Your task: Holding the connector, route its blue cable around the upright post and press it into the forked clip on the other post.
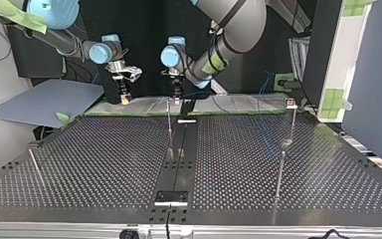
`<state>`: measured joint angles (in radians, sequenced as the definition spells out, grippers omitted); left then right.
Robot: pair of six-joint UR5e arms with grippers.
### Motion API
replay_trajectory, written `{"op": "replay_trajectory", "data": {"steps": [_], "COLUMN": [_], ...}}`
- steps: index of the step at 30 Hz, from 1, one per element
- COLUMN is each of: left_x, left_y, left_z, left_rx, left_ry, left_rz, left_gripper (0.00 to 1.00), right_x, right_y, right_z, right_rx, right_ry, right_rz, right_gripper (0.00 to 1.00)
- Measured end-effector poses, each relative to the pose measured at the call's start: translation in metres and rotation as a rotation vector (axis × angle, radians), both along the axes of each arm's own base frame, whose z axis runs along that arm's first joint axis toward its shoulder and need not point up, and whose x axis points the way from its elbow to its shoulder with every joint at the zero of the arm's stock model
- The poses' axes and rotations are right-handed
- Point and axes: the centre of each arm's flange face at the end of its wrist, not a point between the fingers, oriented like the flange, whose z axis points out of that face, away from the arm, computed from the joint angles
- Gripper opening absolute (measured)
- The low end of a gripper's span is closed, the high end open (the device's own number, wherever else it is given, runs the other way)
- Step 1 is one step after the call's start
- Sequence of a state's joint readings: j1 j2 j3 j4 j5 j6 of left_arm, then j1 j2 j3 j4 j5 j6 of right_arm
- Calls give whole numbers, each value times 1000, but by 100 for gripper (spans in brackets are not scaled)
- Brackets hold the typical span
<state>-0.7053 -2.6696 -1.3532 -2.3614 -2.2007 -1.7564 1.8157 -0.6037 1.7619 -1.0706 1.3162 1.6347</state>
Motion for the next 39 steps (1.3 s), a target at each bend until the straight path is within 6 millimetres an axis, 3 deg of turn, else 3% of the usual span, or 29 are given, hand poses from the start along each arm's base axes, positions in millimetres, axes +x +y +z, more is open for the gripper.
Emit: {"op": "replay_trajectory", "data": {"steps": [22, 33, 39], "left_x": [6, 1, -2], "left_y": [14, 11, 17], "left_z": [0, 28, 24], "left_rx": [52, 56, 73], "left_ry": [56, 53, 69], "left_rz": [22, 13, 13], "left_gripper": [0, 0, 0], "right_x": [3, 1, -1], "right_y": [3, 8, 14], "right_z": [-1, -3, -3], "right_rx": [1, 11, 12], "right_ry": [21, 84, 91], "right_rz": [8, 14, 25], "right_gripper": [0, 0, 0]}}
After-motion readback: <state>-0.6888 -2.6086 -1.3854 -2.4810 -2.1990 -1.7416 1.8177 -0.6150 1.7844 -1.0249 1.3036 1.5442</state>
